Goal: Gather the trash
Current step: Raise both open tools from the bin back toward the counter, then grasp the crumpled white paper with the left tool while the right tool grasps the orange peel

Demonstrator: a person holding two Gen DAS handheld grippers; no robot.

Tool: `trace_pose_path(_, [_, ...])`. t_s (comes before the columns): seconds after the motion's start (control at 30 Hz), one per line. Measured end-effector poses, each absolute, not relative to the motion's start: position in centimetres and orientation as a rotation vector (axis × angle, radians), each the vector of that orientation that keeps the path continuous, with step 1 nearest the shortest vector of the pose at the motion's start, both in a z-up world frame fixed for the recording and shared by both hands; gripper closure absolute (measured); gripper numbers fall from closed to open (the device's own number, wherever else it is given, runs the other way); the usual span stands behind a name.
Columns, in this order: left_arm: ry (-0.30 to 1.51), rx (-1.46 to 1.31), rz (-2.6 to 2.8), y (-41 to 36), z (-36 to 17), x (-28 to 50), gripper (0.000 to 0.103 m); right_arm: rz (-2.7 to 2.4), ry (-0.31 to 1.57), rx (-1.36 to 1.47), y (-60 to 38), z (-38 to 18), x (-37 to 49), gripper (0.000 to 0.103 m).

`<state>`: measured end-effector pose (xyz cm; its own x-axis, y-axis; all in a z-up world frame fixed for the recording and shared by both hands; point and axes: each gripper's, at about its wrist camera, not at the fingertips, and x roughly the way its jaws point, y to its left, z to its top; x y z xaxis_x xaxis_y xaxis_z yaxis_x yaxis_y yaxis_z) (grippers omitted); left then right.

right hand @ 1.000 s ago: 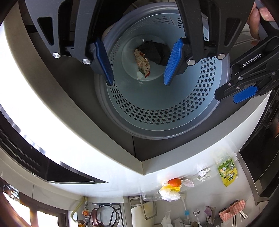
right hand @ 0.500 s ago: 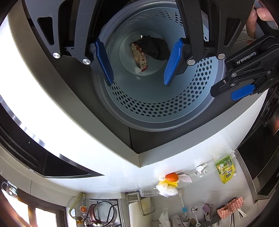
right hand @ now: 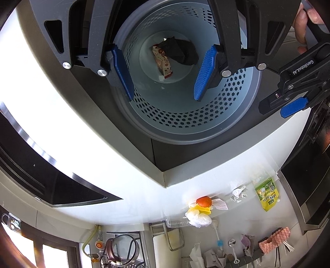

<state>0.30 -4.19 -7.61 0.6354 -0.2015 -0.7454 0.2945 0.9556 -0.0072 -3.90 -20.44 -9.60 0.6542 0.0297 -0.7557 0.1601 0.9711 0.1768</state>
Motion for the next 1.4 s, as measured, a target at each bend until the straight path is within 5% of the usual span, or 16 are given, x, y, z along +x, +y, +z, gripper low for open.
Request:
trace_pose_path(0.7, [0.644,0.057,-0.212,-0.3,1.6,8.8,0.019,-0.014,0.732,0.161,-21.4,-1.9,6.3,0.043])
trace_pose_path(1.4, [0.663,0.073,-0.077,2.1,0.0,21.6,0.011,0.059,0.792,0.151,-18.1,-3.7,20.9,0.041])
